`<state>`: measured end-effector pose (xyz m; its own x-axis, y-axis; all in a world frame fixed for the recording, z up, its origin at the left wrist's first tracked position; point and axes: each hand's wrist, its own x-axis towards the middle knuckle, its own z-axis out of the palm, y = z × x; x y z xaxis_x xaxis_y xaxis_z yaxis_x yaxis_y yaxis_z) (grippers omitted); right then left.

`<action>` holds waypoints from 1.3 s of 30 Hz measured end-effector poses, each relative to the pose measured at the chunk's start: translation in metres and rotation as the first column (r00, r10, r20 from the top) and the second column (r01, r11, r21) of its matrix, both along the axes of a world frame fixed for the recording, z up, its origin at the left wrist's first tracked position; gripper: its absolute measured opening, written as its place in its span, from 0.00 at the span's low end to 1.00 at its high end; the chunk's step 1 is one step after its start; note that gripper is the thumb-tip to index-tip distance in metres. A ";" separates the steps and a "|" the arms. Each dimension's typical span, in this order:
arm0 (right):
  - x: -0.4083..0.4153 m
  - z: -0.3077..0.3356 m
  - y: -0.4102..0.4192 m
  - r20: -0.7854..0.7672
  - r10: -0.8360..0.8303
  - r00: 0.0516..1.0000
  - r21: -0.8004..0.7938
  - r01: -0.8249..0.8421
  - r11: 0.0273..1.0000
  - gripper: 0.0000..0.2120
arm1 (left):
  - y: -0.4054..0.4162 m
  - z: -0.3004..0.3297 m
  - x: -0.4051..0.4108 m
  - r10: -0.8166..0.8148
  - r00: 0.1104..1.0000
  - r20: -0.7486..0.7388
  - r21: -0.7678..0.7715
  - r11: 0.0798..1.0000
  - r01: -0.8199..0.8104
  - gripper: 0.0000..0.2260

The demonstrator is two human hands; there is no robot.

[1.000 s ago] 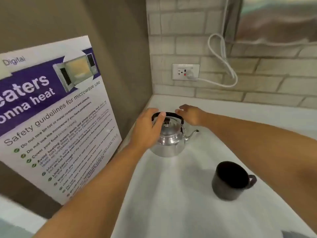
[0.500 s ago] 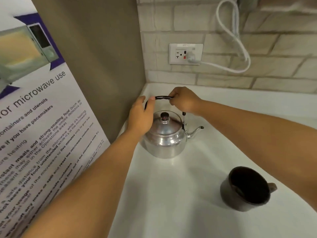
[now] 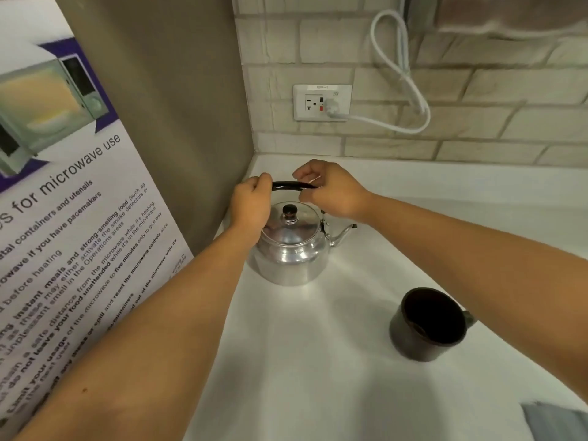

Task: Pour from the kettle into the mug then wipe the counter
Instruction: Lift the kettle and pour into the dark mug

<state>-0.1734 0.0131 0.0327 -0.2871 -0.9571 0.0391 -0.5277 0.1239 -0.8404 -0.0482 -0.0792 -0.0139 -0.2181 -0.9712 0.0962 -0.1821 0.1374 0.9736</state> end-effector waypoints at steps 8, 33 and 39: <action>-0.030 0.011 0.116 -0.019 -0.131 0.991 -0.127 0.127 0.984 0.11 | 0.038 0.039 0.012 0.070 0.990 -0.121 -0.141 0.986 -0.087 0.16; -0.049 -0.109 0.243 -0.015 -0.388 0.922 0.009 0.388 0.922 0.21 | 0.184 0.070 0.033 0.048 0.999 0.021 -0.315 0.948 -0.039 0.16; -0.050 -0.110 0.244 -0.053 -0.375 0.926 0.018 0.376 0.926 0.20 | 0.191 0.077 0.024 0.019 0.994 0.111 -0.400 0.916 0.027 0.18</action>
